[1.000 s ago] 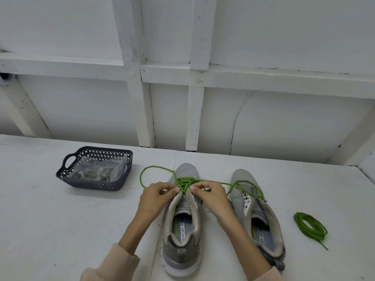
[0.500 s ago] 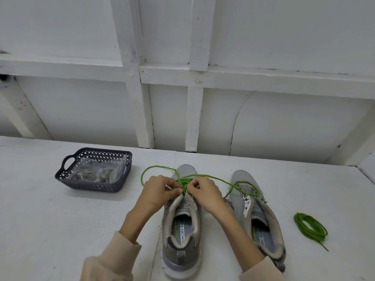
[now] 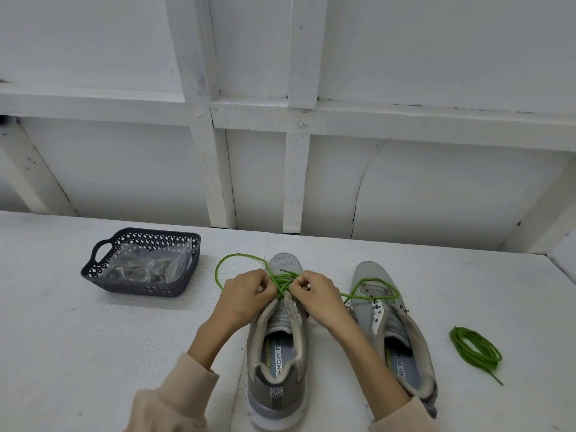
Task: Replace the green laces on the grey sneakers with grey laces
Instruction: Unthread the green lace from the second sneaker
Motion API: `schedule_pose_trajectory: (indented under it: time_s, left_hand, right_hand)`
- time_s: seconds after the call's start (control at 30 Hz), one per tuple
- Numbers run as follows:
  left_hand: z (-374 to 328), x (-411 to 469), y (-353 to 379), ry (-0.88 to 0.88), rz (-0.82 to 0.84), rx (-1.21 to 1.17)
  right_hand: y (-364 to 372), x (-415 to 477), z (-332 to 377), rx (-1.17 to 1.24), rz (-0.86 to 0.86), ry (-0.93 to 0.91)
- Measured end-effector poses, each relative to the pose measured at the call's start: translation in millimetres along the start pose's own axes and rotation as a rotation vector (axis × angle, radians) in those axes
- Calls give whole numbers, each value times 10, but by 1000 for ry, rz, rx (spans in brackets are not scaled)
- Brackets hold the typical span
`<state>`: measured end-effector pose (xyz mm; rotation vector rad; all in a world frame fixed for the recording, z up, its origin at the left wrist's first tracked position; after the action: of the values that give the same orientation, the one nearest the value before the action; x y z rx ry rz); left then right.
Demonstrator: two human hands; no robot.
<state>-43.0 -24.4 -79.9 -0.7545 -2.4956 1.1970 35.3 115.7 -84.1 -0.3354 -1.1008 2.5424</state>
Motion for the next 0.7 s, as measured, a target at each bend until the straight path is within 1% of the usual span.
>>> schedule_pose_trajectory:
  time_s: [0.07, 0.17, 0.23, 0.3, 0.37, 0.5, 0.6, 0.67, 0.7]
  left_hand:
    - [7, -17, 24, 1, -13, -30]
    - [87, -70, 6, -8, -14, -210]
    - [128, -119, -10, -10, 2, -296]
    - [130, -136, -2, 1, 20, -276]
    - [107, -127, 5, -15, -4, -220]
    - [50, -127, 25, -39, -59, -162]
    - [95, -147, 43, -41, -67, -278]
    - [139, -156, 36, -36, -41, -336]
    - [152, -155, 29, -33, -29, -319]
  right_hand:
    - [7, 0, -20, 12, 3, 2]
    - [-37, -35, -54, 164, 14, 6]
    - [-54, -63, -48, 173, 31, 1]
    - [-43, -67, -30, 118, 24, -12]
    - [-40, -52, -1, 70, 20, -4]
    - [-31, -20, -15, 111, 10, 32]
    - [-42, -28, -58, 225, -5, 35]
    - [-49, -50, -65, 202, 6, 18]
    - [-46, -57, -65, 176, 5, 14]
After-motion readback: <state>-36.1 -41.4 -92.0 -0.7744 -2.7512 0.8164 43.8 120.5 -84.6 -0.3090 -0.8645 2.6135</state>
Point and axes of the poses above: each hand's wrist, its own x-axis towards the middle knuckle, its own y-axis out of the palm, z = x × y, the point moved 1 cm from there along x, towards the middle knuckle, and after that the axes turned 8 degrees about -x, right-handed, at the moved point
